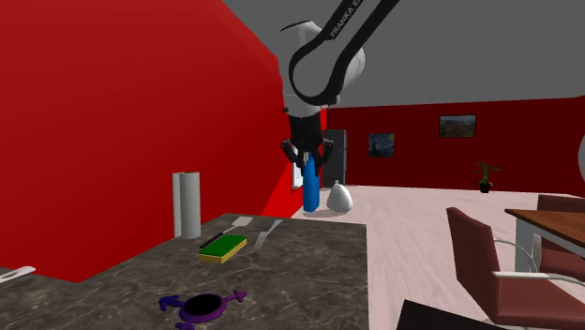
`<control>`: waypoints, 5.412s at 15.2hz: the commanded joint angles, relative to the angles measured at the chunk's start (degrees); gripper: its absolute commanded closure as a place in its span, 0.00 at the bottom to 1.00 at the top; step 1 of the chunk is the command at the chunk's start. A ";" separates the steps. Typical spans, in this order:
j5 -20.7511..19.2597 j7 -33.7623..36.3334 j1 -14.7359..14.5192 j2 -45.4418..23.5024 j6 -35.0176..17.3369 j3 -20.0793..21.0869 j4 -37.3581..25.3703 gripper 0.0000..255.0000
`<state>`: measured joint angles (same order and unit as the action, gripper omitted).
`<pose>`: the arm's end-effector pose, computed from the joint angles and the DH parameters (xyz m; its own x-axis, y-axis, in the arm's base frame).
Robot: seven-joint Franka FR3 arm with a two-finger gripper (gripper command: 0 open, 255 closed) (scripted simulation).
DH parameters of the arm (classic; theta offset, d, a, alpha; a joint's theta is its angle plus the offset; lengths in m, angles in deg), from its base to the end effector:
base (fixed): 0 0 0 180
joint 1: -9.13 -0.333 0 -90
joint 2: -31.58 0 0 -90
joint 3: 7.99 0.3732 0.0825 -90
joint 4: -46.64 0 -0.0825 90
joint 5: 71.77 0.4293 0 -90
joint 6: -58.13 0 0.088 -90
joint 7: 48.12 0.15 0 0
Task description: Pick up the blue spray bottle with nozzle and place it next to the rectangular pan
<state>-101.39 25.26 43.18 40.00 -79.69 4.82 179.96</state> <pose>0.5053 -0.2139 0.4121 0.2384 -0.8600 0.4511 -0.9637 -0.2671 0.0002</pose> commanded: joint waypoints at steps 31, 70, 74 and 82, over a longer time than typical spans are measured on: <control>8.95 -12.43 -1.81 6.01 21.98 -0.83 -18.10 1.00; 1.52 34.83 -19.72 -12.00 56.24 37.05 -45.12 1.00; -5.34 42.08 -27.75 -22.18 63.34 39.78 -54.81 1.00; -17.98 48.31 -50.24 -40.55 76.10 36.72 -79.04 1.00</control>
<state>-118.65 73.20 -5.58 0.54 -4.20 41.91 102.40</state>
